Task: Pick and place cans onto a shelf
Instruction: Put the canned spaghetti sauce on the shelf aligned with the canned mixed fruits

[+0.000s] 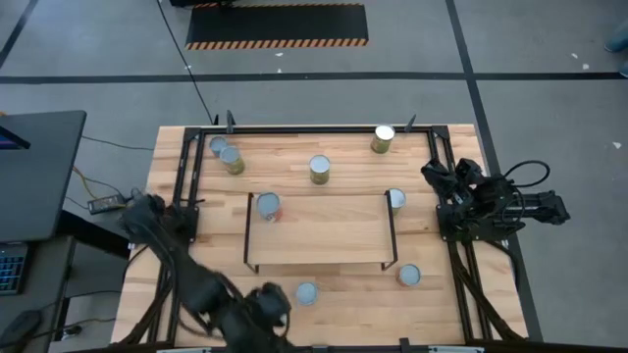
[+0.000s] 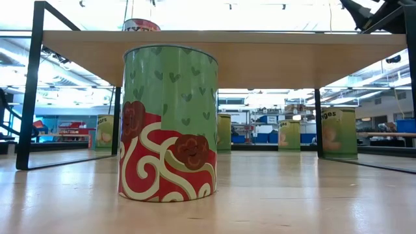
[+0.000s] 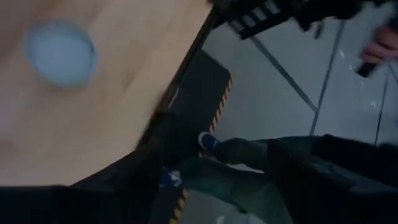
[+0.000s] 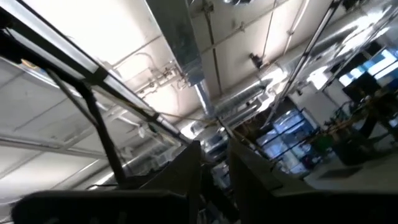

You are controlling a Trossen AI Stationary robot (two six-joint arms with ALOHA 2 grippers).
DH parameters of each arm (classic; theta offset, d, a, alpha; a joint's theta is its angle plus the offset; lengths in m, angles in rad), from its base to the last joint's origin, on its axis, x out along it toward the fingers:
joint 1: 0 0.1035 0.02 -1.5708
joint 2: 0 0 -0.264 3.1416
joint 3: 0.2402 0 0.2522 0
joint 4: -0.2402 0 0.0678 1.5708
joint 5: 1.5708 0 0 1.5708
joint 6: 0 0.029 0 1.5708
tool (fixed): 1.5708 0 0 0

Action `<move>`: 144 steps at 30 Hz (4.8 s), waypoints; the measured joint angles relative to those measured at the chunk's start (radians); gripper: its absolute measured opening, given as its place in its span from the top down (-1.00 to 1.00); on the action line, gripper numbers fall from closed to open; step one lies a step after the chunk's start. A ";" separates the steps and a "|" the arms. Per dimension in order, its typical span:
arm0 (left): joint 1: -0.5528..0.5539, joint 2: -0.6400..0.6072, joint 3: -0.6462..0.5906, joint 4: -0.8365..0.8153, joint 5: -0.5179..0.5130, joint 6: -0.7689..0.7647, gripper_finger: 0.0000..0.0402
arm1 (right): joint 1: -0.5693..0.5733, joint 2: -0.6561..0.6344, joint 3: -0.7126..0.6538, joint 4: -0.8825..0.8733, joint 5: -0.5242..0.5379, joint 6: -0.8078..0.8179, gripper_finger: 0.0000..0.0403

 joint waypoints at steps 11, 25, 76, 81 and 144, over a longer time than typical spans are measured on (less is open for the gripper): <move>0.026 0.186 0.000 -0.046 -0.074 -0.477 -0.45 | 0.000 0.000 0.000 -0.020 -0.031 0.034 0.57; 0.130 0.271 0.000 -0.218 -0.100 -0.545 -0.78 | 0.000 0.000 0.000 -0.024 -0.030 0.081 0.57; 0.135 0.361 0.272 -0.127 0.000 0.427 -0.40 | 0.000 0.007 0.000 -0.107 -0.029 0.022 0.57; 0.099 0.309 0.390 -0.061 -0.002 1.012 -0.41 | 0.000 0.007 0.000 -0.106 -0.086 -0.025 0.57; 0.461 -0.224 -0.275 -0.358 0.262 2.472 -0.40 | 0.000 0.269 0.252 -0.038 0.127 -0.180 0.57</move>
